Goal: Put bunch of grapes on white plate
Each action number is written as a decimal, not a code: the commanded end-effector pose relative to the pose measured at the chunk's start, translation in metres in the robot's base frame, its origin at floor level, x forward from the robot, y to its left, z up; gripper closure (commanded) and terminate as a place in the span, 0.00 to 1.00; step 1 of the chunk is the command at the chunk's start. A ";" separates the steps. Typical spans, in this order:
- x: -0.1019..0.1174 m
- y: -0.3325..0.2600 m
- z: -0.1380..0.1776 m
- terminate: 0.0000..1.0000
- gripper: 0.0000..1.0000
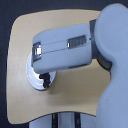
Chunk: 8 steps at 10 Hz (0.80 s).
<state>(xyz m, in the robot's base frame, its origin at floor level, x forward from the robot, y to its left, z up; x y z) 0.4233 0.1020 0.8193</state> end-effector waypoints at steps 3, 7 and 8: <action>0.014 0.058 -0.057 0.00 1.00; 0.043 0.046 -0.060 0.00 1.00; 0.045 0.044 -0.061 0.00 1.00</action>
<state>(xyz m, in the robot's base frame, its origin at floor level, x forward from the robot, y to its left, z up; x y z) 0.4394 0.1558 0.7637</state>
